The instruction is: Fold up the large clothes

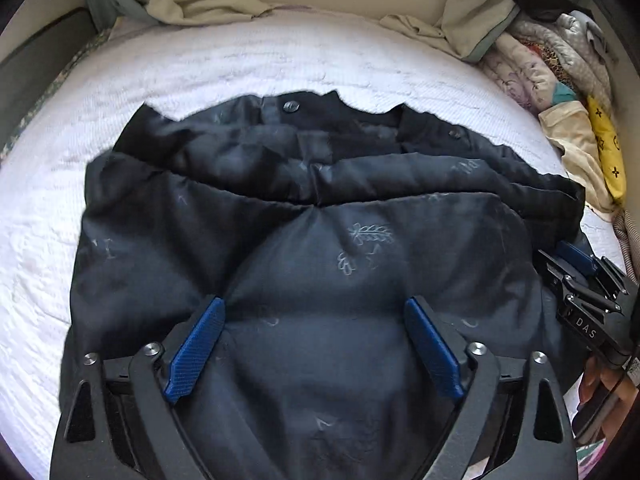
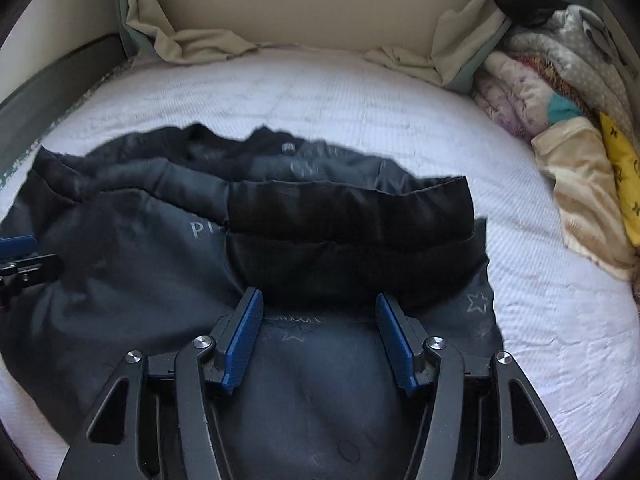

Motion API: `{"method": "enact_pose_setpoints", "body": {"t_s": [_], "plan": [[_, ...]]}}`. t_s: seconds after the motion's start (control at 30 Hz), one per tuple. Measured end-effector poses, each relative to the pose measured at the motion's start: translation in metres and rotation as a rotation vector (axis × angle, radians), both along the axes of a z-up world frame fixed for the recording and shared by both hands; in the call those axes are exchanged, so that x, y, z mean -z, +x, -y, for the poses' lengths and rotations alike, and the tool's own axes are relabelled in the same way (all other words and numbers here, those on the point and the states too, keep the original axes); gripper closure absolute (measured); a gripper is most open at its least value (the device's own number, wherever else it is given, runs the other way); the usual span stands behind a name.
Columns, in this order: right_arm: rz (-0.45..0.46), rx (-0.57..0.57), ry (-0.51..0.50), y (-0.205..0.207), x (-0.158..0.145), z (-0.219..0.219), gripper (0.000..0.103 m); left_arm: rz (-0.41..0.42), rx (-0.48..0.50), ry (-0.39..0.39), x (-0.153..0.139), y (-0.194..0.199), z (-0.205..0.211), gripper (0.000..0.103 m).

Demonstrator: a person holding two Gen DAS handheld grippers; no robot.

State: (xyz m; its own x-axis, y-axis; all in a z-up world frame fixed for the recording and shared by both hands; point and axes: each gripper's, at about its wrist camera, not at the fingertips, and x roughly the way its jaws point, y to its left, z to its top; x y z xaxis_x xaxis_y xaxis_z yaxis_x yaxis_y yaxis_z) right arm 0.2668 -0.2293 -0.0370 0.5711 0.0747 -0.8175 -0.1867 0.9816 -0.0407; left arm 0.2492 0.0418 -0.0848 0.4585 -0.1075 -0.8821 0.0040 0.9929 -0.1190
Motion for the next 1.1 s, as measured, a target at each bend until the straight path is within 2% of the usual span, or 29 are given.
{"method": "enact_pose_setpoints", "body": {"t_s": [0.23, 0.67, 0.97, 1.1], "plan": [[0.013, 0.002, -0.033, 0.000, 0.025, -0.008, 0.046, 0.020, -0.004, 0.041, 0.013, -0.008, -0.001, 0.002], [0.034, -0.002, -0.023, 0.001, 0.034, -0.007, 0.046, 0.036, -0.013, 0.055, 0.020, -0.006, 0.004, 0.000], [0.019, 0.004, 0.030, 0.007, 0.036, -0.002, 0.046, 0.025, -0.025, -0.006, 0.025, 0.000, -0.002, 0.000], [-0.027, 0.036, 0.138, 0.012, 0.021, 0.010, 0.041, -0.004, -0.036, -0.057, 0.009, 0.001, -0.010, 0.000]]}}
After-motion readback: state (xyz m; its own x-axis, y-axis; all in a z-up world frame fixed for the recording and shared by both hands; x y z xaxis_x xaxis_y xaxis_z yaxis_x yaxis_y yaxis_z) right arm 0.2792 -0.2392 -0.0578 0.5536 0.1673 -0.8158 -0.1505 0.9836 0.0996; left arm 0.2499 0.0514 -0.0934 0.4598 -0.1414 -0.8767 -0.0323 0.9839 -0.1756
